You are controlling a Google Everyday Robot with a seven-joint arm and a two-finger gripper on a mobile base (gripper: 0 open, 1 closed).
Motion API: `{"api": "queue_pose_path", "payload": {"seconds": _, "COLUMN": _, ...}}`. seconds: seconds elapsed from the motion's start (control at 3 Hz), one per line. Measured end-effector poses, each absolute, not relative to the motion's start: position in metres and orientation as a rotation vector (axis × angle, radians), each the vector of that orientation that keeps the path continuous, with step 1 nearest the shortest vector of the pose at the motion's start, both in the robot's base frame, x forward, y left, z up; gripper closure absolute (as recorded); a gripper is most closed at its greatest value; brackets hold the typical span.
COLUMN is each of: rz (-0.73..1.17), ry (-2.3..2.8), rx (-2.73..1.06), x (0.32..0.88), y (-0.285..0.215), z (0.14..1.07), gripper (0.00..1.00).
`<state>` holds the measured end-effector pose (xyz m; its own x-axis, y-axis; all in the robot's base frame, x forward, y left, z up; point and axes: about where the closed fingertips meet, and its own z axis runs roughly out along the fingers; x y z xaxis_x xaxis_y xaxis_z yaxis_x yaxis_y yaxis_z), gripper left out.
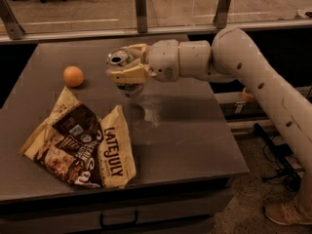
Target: Place 7up can upright
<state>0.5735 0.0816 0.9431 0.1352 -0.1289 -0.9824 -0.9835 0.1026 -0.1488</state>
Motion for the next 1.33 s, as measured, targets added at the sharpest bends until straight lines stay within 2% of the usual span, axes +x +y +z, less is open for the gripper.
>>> {"api": "queue_pose_path", "payload": {"seconds": 0.33, "rz": 0.951, "ry": 1.264, "rx": -1.254, "x": 0.576, "y": 0.079, "z": 0.935, "gripper": 0.83}}
{"api": "queue_pose_path", "payload": {"seconds": 1.33, "rz": 1.045, "ry": 1.313, "rx": -1.187, "x": 0.583, "y": 0.069, "z": 0.912, "gripper": 0.13}}
